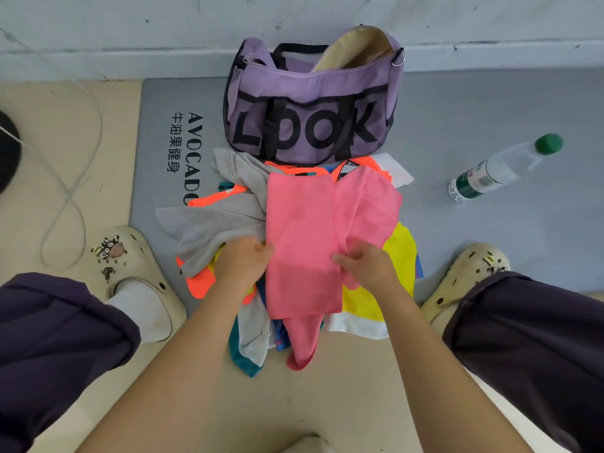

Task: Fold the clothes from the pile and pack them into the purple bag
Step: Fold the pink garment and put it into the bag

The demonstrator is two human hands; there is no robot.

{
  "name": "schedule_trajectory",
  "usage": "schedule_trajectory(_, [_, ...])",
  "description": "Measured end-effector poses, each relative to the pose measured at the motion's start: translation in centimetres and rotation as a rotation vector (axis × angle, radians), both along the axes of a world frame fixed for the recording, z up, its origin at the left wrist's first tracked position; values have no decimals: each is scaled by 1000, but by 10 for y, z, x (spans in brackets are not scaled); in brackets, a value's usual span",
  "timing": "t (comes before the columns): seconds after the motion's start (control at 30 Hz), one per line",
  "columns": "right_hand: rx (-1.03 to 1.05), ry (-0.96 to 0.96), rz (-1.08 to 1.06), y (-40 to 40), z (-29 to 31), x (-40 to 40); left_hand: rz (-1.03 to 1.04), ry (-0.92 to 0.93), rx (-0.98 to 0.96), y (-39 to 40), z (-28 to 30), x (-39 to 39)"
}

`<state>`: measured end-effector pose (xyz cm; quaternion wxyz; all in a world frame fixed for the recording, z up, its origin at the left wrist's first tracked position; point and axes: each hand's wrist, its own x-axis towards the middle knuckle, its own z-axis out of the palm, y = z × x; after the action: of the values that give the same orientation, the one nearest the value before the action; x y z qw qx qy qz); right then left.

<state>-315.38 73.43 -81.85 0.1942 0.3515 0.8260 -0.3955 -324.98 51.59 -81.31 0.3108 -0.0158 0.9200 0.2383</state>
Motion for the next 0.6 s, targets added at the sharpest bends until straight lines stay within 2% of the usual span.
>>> schedule_trajectory(0.03, [12,79,-71,3,1,-11,31,109,25,7,1,-11])
schedule_trajectory(0.1, [-38,189,-172,4,0,-37,67,207,56,23,0,-34])
schedule_trajectory(0.27, [-72,199,-197,3,-14,-85,129,125,105,45,-25,-70])
schedule_trajectory(0.37, [-63,168,-148,8,-20,-102,133,145,118,45,-36,-83])
schedule_trajectory(0.43, [-145,228,-146,10,-19,-107,152,193,230,41,-41,-86])
schedule_trajectory(0.5, [-219,331,-205,9,-18,-105,256,209,368,35,-43,-83])
schedule_trajectory(0.6, [-225,362,-294,1,-18,-90,348,198,438,29,-43,-63])
